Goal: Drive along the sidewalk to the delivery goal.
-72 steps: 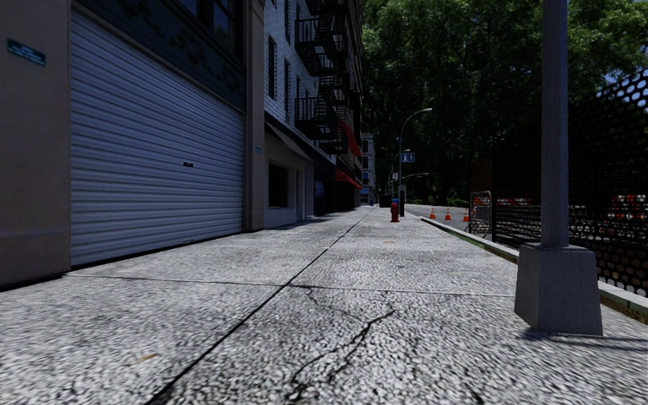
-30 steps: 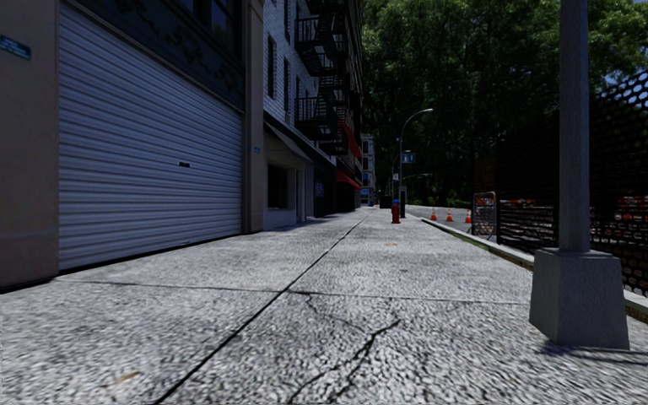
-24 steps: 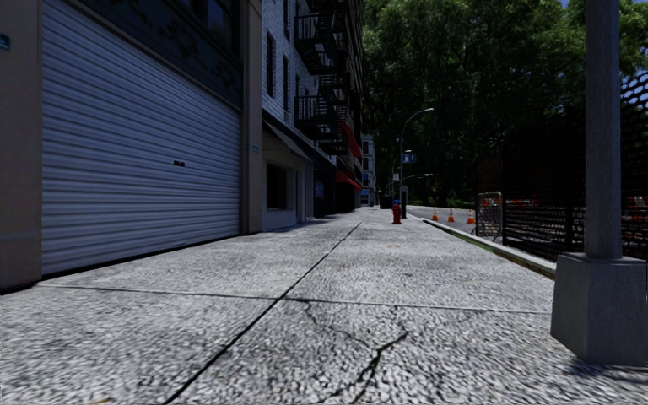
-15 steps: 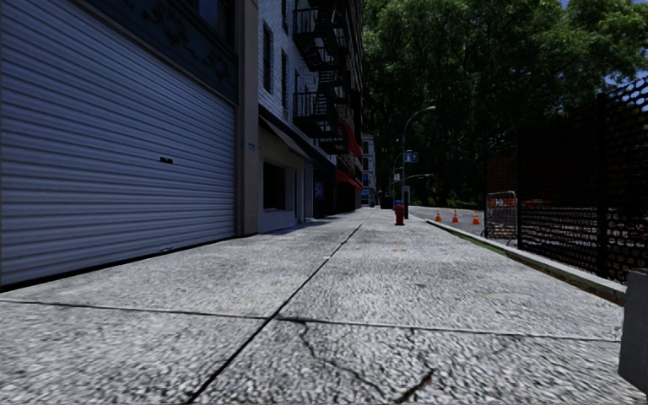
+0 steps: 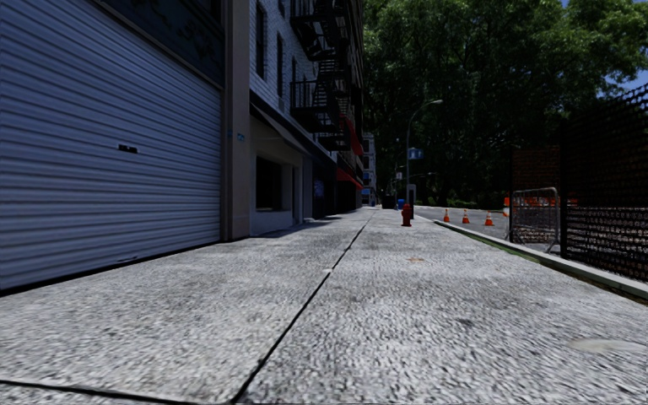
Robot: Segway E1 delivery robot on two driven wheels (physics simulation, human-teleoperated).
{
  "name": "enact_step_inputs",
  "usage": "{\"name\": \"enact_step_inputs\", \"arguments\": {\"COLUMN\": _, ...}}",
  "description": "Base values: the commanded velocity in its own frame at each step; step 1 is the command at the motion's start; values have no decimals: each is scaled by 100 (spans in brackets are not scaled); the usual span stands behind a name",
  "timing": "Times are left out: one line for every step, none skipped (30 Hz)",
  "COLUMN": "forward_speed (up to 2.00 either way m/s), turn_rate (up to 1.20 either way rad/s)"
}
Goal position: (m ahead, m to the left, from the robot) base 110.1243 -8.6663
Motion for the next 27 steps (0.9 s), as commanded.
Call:
{"name": "enact_step_inputs", "arguments": {"forward_speed": 200, "turn_rate": 0}}
{"name": "enact_step_inputs", "arguments": {"forward_speed": 200, "turn_rate": 0}}
{"name": "enact_step_inputs", "arguments": {"forward_speed": 200, "turn_rate": 0}}
{"name": "enact_step_inputs", "arguments": {"forward_speed": 200, "turn_rate": 0}}
{"name": "enact_step_inputs", "arguments": {"forward_speed": 200, "turn_rate": 0}}
{"name": "enact_step_inputs", "arguments": {"forward_speed": 200, "turn_rate": 0}}
{"name": "enact_step_inputs", "arguments": {"forward_speed": 200, "turn_rate": 0}}
{"name": "enact_step_inputs", "arguments": {"forward_speed": 200, "turn_rate": 0}}
{"name": "enact_step_inputs", "arguments": {"forward_speed": 200, "turn_rate": 0}}
{"name": "enact_step_inputs", "arguments": {"forward_speed": 200, "turn_rate": 0}}
{"name": "enact_step_inputs", "arguments": {"forward_speed": 200, "turn_rate": 0}}
{"name": "enact_step_inputs", "arguments": {"forward_speed": 200, "turn_rate": 0}}
{"name": "enact_step_inputs", "arguments": {"forward_speed": 200, "turn_rate": 0}}
{"name": "enact_step_inputs", "arguments": {"forward_speed": 200, "turn_rate": 0}}
{"name": "enact_step_inputs", "arguments": {"forward_speed": 200, "turn_rate": 0}}
{"name": "enact_step_inputs", "arguments": {"forward_speed": 200, "turn_rate": -5}}
{"name": "enact_step_inputs", "arguments": {"forward_speed": 200, "turn_rate": -5}}
{"name": "enact_step_inputs", "arguments": {"forward_speed": 200, "turn_rate": -15}}
{"name": "enact_step_inputs", "arguments": {"forward_speed": 200, "turn_rate": -19}}
{"name": "enact_step_inputs", "arguments": {"forward_speed": 200, "turn_rate": -21}}
{"name": "enact_step_inputs", "arguments": {"forward_speed": 200, "turn_rate": -21}}
{"name": "enact_step_inputs", "arguments": {"forward_speed": 200, "turn_rate": -21}}
{"name": "enact_step_inputs", "arguments": {"forward_speed": 200, "turn_rate": -24}}
{"name": "enact_step_inputs", "arguments": {"forward_speed": 200, "turn_rate": -25}}
{"name": "enact_step_inputs", "arguments": {"forward_speed": 200, "turn_rate": -25}}
{"name": "enact_step_inputs", "arguments": {"forward_speed": 200, "turn_rate": -25}}
{"name": "enact_step_inputs", "arguments": {"forward_speed": 200, "turn_rate": -25}}
